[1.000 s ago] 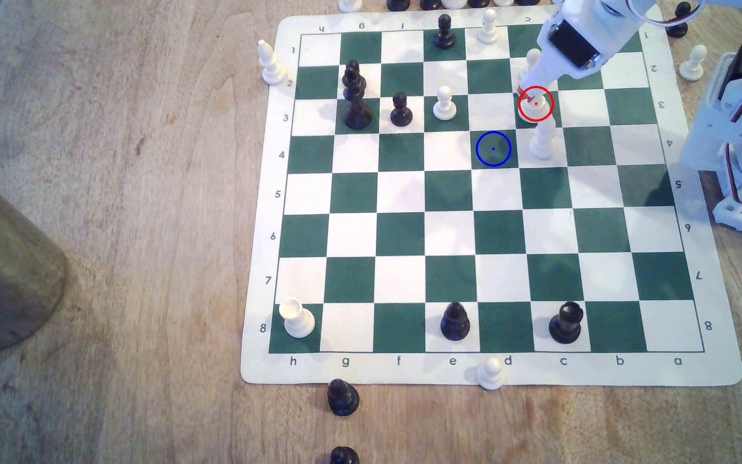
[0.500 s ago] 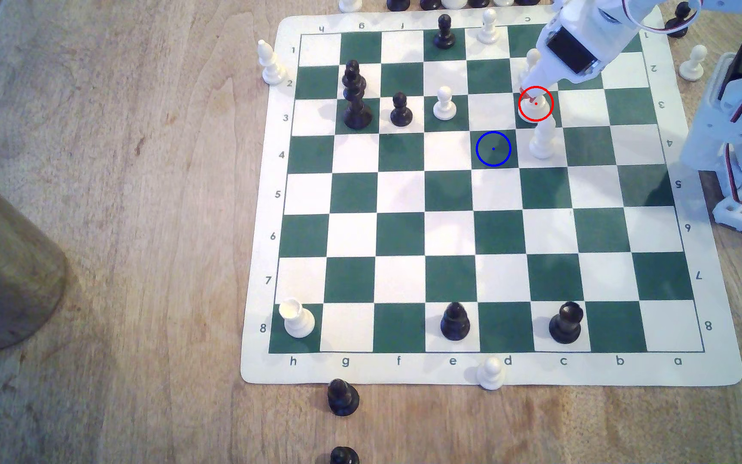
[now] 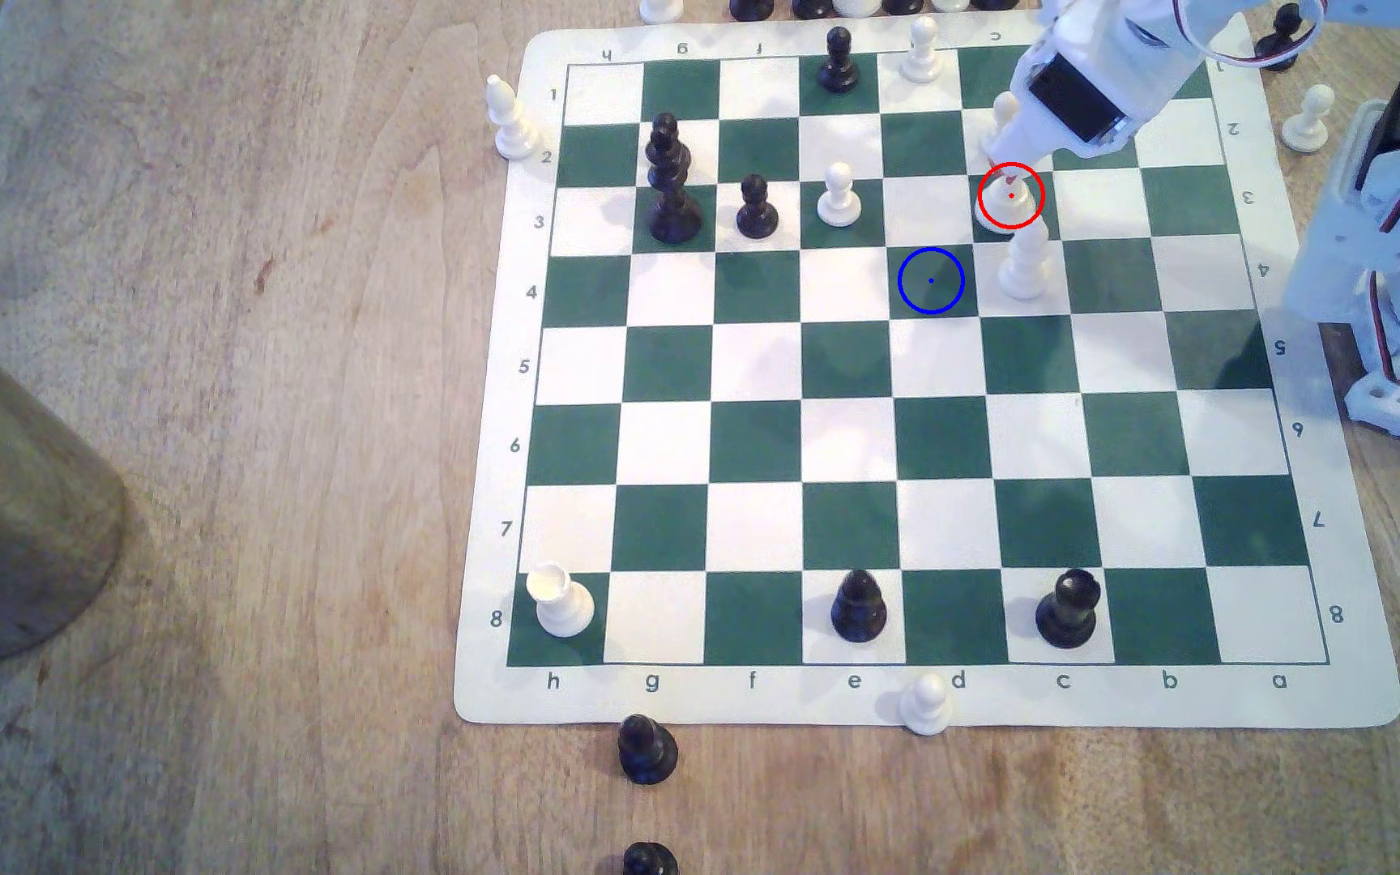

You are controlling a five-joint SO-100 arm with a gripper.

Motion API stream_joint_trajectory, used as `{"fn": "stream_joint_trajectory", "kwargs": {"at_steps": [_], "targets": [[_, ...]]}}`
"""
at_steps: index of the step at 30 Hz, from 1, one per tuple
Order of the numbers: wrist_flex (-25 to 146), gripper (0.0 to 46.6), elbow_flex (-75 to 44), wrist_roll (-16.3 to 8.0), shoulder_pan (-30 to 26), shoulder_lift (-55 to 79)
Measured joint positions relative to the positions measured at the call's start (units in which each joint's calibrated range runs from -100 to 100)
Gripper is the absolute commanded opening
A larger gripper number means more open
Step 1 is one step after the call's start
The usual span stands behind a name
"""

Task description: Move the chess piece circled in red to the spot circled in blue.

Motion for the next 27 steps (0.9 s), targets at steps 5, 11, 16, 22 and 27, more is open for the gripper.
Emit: {"fn": "stream_joint_trajectory", "kwargs": {"at_steps": [5,11,16,22,27], "targets": [[0.00,4.8,0.00,0.00,-0.52,0.00],[0.00,4.6,0.00,0.00,-0.52,-0.08],[2.55,4.3,0.00,0.73,-0.52,-2.43],[8.53,3.8,-4.07,1.56,-0.52,-4.86],[10.92,3.0,-6.51,1.61,-1.25,-6.79]]}}
